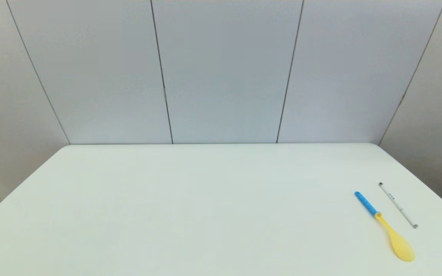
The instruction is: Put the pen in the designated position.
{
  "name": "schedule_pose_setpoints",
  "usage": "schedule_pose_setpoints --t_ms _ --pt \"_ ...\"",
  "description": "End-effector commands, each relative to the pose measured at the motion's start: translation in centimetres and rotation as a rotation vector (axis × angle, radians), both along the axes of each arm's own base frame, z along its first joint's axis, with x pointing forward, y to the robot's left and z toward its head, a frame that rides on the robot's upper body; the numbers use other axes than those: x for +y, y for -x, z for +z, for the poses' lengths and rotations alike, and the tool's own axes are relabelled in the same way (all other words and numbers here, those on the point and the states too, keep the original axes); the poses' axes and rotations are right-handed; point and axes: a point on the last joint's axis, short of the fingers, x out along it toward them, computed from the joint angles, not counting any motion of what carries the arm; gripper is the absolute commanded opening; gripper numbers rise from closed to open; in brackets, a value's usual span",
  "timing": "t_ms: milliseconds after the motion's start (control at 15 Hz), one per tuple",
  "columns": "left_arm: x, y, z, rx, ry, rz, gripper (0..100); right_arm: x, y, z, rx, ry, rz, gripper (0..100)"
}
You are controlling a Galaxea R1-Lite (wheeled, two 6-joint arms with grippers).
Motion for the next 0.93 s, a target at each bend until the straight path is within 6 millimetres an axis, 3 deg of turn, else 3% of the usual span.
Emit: schedule_pose_setpoints --t_ms 67,533,933 --pt "0.0 -0.1 -0.3 0.012 -0.001 0.000 100 -0.1 2.3 -4.1 -0.064 -0.001 0.001 100" --pt "0.0 -0.1 -0.3 0.012 -0.001 0.000 100 -0.1 4.3 -9.1 -0.138 0.000 -0.004 100" --pt "0.0 -0.1 -0.3 0.012 -0.001 0.000 100 -0.1 4.3 -10.8 -0.302 -0.021 -0.016 100"
